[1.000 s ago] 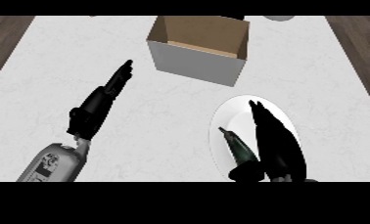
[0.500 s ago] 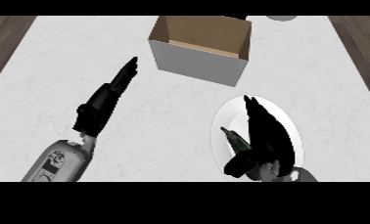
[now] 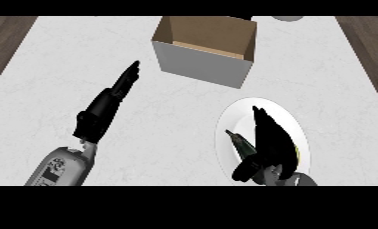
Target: Pick the eggplant from the plate and place it in the cardboard box
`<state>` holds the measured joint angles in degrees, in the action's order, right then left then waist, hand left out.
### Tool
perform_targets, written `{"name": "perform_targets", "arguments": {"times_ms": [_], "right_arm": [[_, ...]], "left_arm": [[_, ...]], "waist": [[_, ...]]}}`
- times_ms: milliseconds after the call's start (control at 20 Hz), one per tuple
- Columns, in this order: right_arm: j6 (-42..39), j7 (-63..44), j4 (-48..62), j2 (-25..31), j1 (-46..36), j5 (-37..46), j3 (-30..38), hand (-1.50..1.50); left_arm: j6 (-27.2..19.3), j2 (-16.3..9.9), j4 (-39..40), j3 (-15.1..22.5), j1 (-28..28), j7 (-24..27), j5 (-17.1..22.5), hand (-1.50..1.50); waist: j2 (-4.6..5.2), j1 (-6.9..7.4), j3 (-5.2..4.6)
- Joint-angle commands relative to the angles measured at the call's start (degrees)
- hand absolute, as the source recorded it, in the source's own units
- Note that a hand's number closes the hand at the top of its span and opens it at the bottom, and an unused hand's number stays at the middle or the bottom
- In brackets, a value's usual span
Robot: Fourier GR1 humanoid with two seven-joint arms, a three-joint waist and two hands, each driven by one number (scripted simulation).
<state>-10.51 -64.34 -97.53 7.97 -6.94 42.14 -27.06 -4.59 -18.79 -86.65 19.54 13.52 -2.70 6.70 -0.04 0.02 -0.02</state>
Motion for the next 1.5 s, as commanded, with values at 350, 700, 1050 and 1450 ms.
{"name": "perform_targets", "arguments": {"times_ms": [350,700,1050,1450], "right_arm": [[-3.8,-5.8,4.4,-5.4,-1.3,4.0,2.4,-1.50],[-2.9,-5.2,8.5,-7.8,-0.1,5.1,0.4,-1.50],[-0.9,1.5,12.2,-7.9,4.8,7.2,2.5,-1.50],[-3.2,-1.2,14.0,-7.9,3.5,9.2,2.2,-1.50]], "left_arm": [[3.6,1.3,2.4,-4.4,1.5,0.3,-1.0,0.00],[3.6,3.2,1.0,-3.6,-1.4,0.7,-3.8,0.00],[5.0,4.7,0.3,-5.2,-0.5,-1.5,-5.0,0.00],[8.7,4.0,-3.4,-7.4,-4.0,-1.4,-4.6,0.00]], "waist": [[0.05,-0.02,0.00],[0.04,0.17,0.01],[0.05,-0.04,0.02],[-0.02,0.38,0.02]]}}
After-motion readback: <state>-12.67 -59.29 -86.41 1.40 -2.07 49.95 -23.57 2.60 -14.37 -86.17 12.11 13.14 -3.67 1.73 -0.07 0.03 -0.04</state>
